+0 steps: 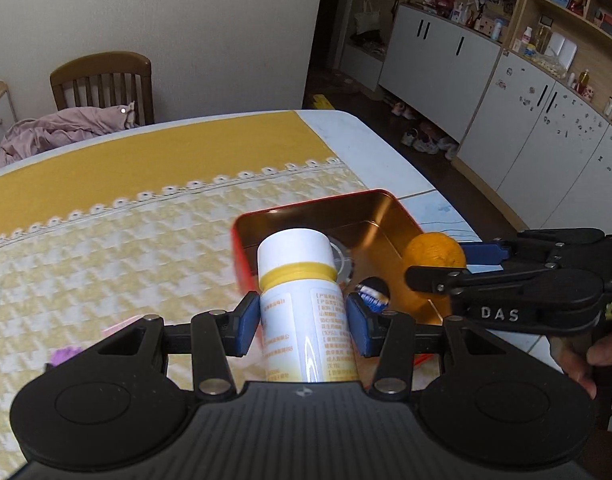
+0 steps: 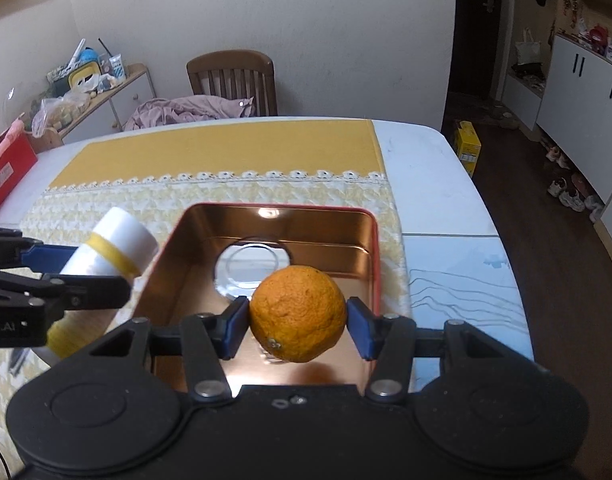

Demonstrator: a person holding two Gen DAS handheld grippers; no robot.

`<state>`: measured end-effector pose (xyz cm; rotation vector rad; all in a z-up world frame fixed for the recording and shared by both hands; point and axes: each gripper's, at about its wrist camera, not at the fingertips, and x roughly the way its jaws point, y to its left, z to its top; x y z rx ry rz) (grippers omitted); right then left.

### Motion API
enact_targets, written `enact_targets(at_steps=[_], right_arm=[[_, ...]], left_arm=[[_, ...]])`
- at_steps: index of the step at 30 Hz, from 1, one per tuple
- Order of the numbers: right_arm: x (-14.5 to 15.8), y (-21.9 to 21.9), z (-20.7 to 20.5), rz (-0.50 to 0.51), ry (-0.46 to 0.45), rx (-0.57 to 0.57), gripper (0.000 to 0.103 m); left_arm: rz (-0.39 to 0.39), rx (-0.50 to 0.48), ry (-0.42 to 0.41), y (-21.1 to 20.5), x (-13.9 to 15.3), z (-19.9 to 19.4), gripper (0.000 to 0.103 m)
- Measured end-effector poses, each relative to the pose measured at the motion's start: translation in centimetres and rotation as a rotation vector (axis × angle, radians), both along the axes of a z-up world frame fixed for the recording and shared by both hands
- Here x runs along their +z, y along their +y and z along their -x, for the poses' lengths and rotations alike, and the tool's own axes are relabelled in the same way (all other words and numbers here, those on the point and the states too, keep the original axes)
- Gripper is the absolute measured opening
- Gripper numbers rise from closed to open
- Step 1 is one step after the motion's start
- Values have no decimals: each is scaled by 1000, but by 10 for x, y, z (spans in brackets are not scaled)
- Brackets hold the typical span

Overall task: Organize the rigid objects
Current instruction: 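Lower the pill bottle into the red box with the left tool while the right tool releases the orange inside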

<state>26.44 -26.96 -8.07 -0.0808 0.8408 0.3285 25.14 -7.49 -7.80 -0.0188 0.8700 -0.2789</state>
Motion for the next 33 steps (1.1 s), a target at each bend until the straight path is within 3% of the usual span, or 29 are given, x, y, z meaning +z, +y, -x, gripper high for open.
enact_targets(at_steps=[14, 25, 33], right_arm=[[-13, 4, -54, 119, 8, 195, 52], [-30, 16, -78, 151, 65, 221, 52], [-33, 17, -84, 168, 57, 213, 52]], left_arm=[[-39, 80, 85, -29, -43, -41, 46], [-63, 83, 97, -42, -56, -46, 44], [-98, 79, 95, -47, -60, -55, 44]])
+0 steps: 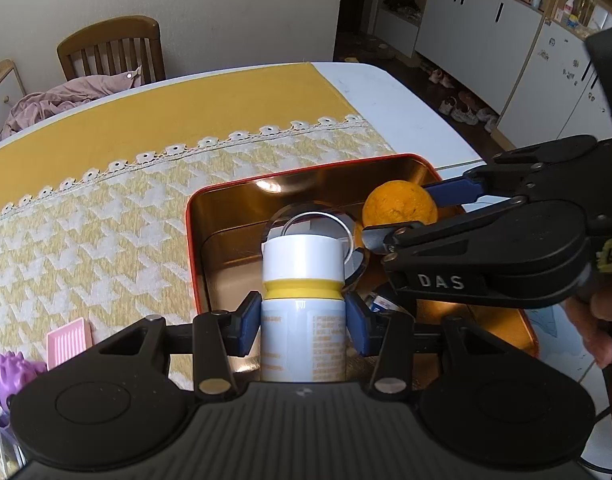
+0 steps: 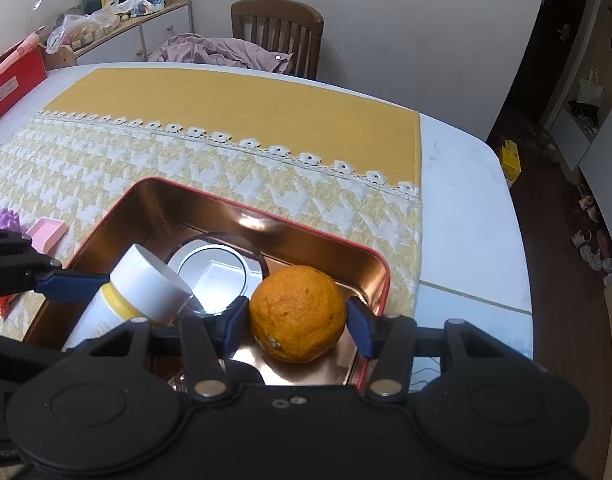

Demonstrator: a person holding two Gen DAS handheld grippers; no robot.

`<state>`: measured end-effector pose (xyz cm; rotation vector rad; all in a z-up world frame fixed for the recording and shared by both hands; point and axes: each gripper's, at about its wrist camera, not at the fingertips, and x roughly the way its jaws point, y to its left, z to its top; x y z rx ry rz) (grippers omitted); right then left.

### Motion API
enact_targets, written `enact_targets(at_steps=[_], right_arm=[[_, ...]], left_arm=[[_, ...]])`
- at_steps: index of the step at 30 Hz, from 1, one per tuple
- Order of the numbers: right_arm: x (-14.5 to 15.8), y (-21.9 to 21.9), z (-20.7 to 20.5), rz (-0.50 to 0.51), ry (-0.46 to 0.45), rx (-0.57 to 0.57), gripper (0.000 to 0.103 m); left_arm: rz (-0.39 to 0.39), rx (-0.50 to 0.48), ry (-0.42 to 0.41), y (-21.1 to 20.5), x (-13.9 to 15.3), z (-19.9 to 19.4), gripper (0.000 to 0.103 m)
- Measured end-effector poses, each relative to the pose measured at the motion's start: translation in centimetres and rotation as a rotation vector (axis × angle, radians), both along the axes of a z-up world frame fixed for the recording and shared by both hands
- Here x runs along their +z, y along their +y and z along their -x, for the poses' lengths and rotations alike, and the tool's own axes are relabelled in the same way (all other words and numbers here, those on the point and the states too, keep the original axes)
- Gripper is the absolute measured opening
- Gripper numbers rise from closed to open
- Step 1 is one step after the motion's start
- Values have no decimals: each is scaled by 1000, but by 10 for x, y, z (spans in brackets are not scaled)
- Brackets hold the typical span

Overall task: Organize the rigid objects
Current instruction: 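Lower the pill bottle into the red box with the left tool while the right tool releases the orange inside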

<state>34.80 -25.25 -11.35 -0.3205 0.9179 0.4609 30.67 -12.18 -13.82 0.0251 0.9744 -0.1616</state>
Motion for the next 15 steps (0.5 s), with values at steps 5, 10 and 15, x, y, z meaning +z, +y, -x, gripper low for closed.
enact_targets(at_steps=[5, 10, 15], right_arm=[[7, -7, 1, -37, 0, -11, 52], [19, -15, 10, -75, -21, -16, 52], [27, -26, 22, -121, -22, -28, 55]], left_arm=[[-16, 13, 16, 3, -5, -7, 44], [-5, 24, 24, 5, -5, -8, 45], [4, 39, 21, 6, -2, -4, 45]])
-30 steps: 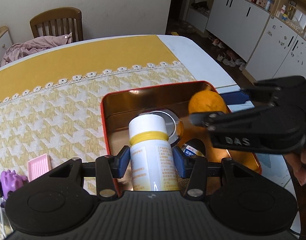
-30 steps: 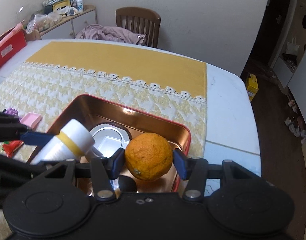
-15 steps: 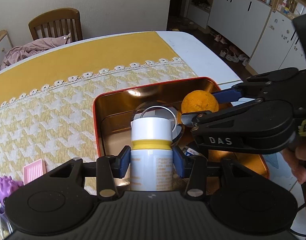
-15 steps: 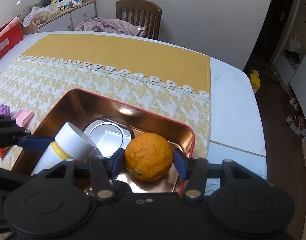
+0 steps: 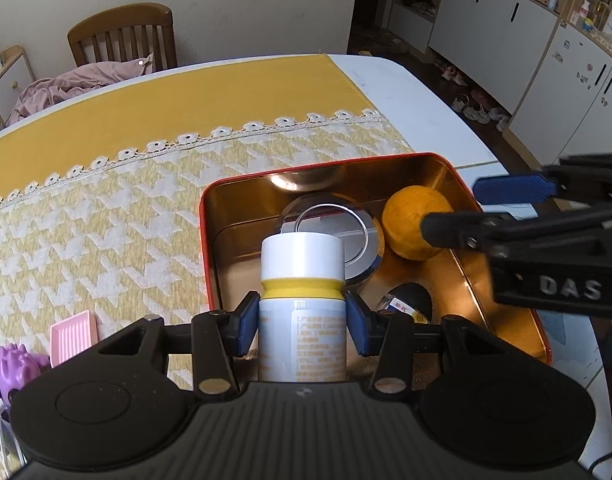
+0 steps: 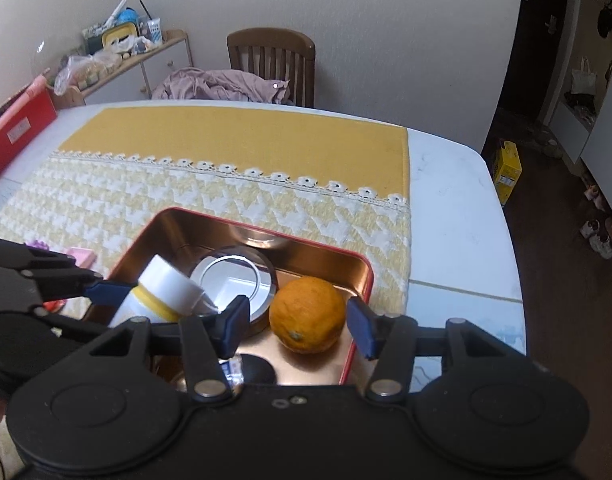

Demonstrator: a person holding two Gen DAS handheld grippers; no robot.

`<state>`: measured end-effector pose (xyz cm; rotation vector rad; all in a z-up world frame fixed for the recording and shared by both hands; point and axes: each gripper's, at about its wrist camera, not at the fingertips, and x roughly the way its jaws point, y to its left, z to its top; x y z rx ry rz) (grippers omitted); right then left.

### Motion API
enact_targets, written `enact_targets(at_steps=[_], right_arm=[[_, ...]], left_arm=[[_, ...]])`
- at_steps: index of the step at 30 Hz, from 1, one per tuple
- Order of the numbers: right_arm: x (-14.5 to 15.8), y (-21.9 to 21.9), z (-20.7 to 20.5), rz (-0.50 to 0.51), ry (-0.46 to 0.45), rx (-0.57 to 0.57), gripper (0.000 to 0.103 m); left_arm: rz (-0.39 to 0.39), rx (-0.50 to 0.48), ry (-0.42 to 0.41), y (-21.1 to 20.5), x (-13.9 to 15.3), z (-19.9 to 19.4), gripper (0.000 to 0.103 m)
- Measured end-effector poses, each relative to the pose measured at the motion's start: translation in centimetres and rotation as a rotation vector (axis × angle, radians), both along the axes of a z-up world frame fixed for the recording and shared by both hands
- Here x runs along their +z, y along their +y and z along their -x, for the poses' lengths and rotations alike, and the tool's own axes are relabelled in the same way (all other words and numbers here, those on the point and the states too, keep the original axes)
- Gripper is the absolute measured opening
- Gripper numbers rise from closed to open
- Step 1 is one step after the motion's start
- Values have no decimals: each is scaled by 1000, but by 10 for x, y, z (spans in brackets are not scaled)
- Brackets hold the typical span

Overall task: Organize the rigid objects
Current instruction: 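Lower the pill bottle into the red box with the left tool while the right tool releases the orange inside, then move both open tools back over the remaining items on the mat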

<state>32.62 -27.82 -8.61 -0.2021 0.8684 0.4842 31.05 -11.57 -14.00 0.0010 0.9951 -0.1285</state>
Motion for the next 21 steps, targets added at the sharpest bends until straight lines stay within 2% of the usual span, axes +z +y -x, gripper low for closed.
enact_targets(at_steps=[2, 5, 13, 15, 18, 21], right_arm=[[2, -4, 6, -14, -1, -10, 60], [6, -9, 15, -40, 3, -24, 61], [20, -16, 40, -90, -9, -42, 66], [26, -17, 48, -101, -18, -47, 74], [35, -17, 59, -118, -34, -50, 79], [42, -17, 71, -140, -47, -52, 84]], left_arm=[[9, -4, -9, 1, 3, 3, 49], [36, -10, -21, 2, 7, 8, 64], [68, -21, -74, 7, 24, 28, 65], [70, -24, -91, 11, 30, 34, 65], [66, -18, -131, 17, 40, 46, 65], [58, -1, -181, 27, 52, 61, 72]])
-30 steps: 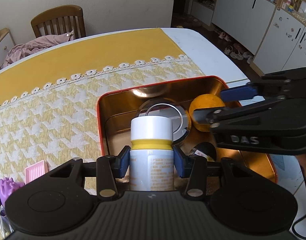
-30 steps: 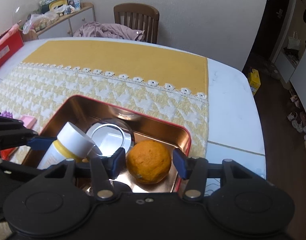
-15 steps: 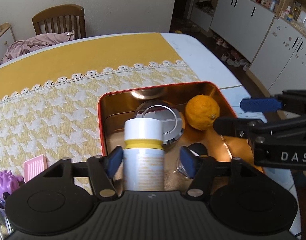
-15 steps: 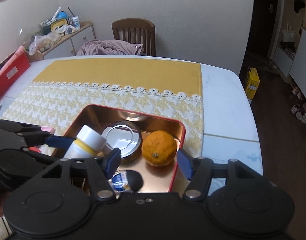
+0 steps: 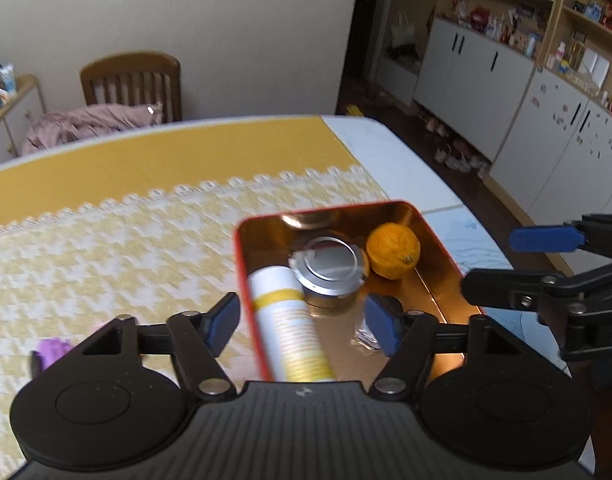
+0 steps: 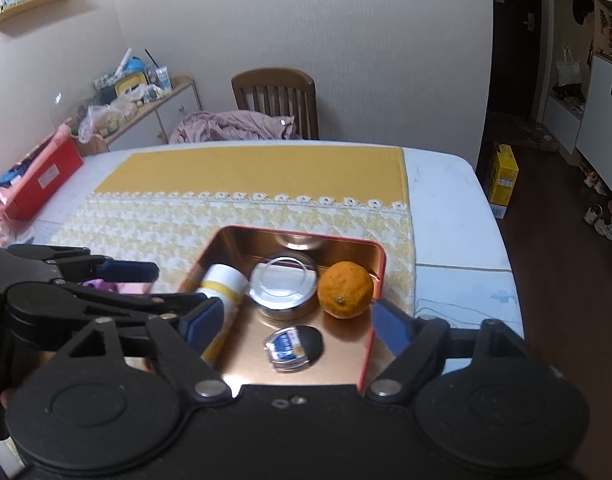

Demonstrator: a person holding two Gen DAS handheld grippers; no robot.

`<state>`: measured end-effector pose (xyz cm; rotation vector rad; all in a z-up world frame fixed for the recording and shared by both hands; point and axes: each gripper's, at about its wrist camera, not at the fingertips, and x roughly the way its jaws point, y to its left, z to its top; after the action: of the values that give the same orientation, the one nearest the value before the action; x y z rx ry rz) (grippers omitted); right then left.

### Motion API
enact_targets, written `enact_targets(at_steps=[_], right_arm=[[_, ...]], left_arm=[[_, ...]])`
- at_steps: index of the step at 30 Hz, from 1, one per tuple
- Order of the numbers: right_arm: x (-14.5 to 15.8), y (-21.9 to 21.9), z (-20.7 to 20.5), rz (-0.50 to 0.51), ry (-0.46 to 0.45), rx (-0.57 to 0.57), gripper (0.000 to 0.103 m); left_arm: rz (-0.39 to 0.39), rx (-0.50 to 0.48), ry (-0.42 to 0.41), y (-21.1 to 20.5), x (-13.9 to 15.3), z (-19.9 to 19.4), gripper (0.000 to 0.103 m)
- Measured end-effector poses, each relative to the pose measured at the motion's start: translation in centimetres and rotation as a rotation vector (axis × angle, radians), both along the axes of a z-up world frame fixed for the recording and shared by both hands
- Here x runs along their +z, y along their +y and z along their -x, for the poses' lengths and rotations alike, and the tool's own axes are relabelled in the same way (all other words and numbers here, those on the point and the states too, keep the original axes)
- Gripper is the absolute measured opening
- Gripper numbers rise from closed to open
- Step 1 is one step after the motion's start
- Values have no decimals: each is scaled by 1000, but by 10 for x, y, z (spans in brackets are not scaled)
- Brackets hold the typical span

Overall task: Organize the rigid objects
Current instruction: 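Move both open tools back over the remaining items on the mat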

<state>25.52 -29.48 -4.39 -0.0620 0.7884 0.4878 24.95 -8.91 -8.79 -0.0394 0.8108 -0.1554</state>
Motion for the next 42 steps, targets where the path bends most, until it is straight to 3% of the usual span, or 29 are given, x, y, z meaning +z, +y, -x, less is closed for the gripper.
enact_targets(at_steps=[10, 15, 22, 37, 42], right_arm=[[20, 26, 38, -46, -57, 19, 96], [20, 56, 56, -35, -80, 43, 100], [12, 99, 75, -28, -71, 52, 103], [-30, 184, 77, 8, 27, 5, 102], [-45, 211, 71, 44, 50, 2, 93]], left_arm=[[-26, 15, -101, 49, 24, 42, 75], [-32, 20, -115, 80, 25, 60, 83], [-58, 51, -132, 132, 22, 85, 84], [-54, 47, -30, 222, -22, 111, 84], [-41, 47, -3, 238, -36, 109, 84]])
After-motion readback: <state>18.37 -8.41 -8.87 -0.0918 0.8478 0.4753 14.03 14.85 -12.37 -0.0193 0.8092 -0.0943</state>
